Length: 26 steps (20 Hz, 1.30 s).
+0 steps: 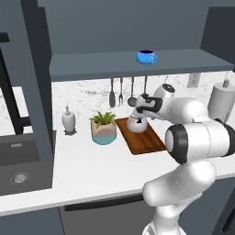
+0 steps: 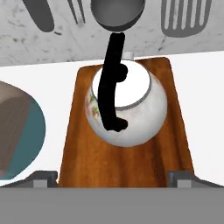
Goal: Pick the kettle from the counter and place it on the tray. Then pick the mug from the cabinet and place it on the tray. Then close the cabinet doors.
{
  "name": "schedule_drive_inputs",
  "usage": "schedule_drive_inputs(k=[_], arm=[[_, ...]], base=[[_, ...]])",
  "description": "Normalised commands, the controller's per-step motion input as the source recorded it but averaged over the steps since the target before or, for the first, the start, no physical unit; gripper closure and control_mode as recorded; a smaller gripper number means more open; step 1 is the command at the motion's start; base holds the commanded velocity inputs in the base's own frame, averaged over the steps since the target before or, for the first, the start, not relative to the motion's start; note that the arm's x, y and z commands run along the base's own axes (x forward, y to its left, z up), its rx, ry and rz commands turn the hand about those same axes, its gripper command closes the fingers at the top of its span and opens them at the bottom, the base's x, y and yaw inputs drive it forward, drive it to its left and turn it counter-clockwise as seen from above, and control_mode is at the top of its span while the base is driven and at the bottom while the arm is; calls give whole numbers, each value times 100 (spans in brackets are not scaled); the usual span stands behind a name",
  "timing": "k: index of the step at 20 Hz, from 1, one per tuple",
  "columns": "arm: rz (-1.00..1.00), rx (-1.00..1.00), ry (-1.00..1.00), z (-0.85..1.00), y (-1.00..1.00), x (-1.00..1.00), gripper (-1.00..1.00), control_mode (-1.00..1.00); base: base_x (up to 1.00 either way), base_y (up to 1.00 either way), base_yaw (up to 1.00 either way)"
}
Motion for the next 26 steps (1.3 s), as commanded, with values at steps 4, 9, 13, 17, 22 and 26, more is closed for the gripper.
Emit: schedule_drive_inputs(k=[4, 9, 13, 17, 22, 26], arm=[[0, 0, 0, 41, 0, -42, -100, -100], [0, -3, 0, 47, 0, -37, -100, -100], [0, -4, 1, 51, 2, -32, -100, -100], [0, -1, 0, 54, 2, -43, -100, -100], [-2, -1, -6, 51, 0, -35, -100, -100], [-1, 0, -8, 58, 0, -29, -100, -100]], base=[[0, 0, 0], [0, 0, 0], [0, 0, 0], [0, 0, 0], [0, 0, 0], [0, 0, 0]])
